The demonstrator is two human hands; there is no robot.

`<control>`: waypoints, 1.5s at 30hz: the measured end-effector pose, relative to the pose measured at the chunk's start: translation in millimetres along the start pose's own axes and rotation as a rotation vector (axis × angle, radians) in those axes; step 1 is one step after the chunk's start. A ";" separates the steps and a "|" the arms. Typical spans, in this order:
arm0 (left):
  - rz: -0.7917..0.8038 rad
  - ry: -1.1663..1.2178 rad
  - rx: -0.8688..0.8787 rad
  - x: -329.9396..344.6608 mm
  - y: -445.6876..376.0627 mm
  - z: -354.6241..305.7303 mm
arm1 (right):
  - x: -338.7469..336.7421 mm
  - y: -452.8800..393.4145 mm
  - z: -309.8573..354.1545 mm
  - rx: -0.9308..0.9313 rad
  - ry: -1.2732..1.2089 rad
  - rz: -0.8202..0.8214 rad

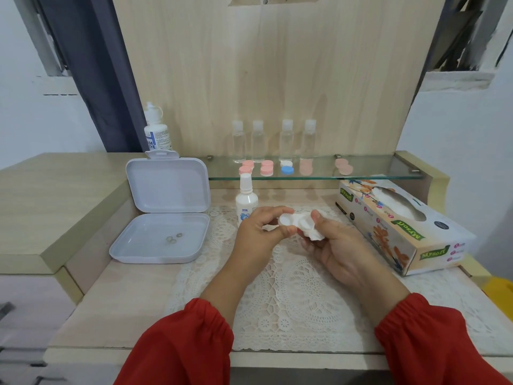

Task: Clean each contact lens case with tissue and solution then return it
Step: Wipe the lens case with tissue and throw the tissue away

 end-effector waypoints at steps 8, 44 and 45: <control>0.087 0.136 -0.075 2.4 2.5 -1.5 | 4.8 2.4 -4.8 0.261 -0.014 0.272; -0.025 -0.347 0.036 -2.2 2.3 4.4 | 0.2 4.2 -1.0 -0.181 0.438 -0.032; -0.028 -0.325 0.016 -1.7 2.8 4.5 | 0.6 4.3 -1.0 -0.175 0.434 -0.022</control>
Point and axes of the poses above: each hand's wrist, its own y-axis away from the middle knuckle, its own x-axis out of the palm, z = x × y, the point moved 2 cm from there along -y, towards the middle knuckle, and after that the axes turned 11 degrees about z, right-handed, at the moved point
